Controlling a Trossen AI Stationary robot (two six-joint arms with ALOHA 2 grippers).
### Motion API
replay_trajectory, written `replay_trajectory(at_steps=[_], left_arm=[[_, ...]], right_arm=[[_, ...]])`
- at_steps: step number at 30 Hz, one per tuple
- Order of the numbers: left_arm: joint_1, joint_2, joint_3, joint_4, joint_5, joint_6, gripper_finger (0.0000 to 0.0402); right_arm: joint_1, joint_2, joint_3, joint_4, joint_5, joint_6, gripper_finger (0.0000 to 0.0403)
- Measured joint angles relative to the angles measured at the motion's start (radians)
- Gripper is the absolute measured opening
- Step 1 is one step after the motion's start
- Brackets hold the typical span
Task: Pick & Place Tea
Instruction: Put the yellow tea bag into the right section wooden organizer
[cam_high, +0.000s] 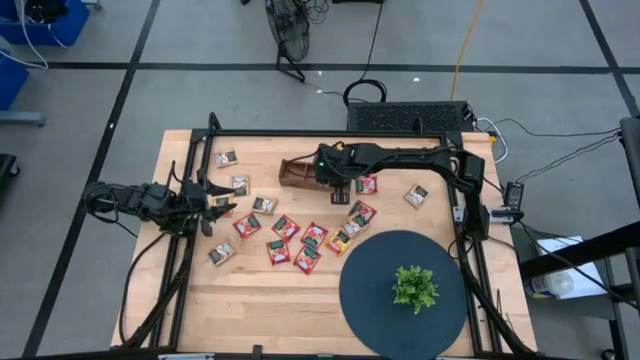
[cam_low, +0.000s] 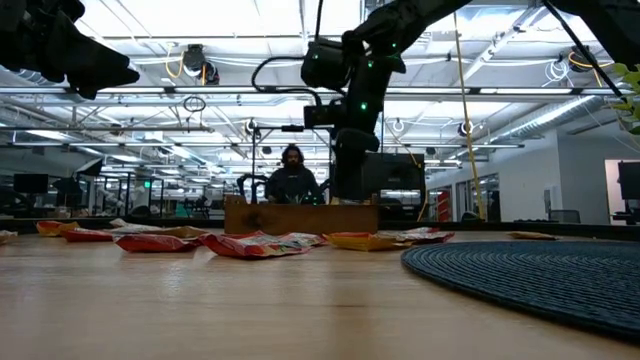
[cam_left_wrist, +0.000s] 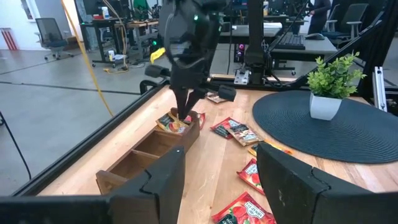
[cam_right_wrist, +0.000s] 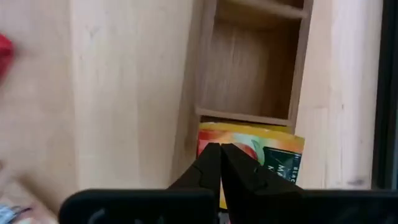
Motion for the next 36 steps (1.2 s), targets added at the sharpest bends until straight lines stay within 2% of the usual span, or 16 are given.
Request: replay_trajectory(at_steps=[12,22,33,36], left_arm=[[0.0,0.0,0.0,0.0,0.0,0.0,0.02],[0.0,0.0,0.0,0.0,0.0,0.0,0.02],[0.0,0.0,0.0,0.0,0.0,0.0,0.02],[0.0,0.0,0.0,0.0,0.0,0.0,0.02]], right_arm=[[-0.03,0.016,-0.106,0.046,-0.081,0.033,0.0],[-0.029,0.016,-0.11,0.012,-0.082,0.035,0.0],[-0.03,0.009,-0.213,0.105,-0.076,0.055,0.0],[-0.026,0.009,-0.222,0.124,-0.031,0.076,0.0]])
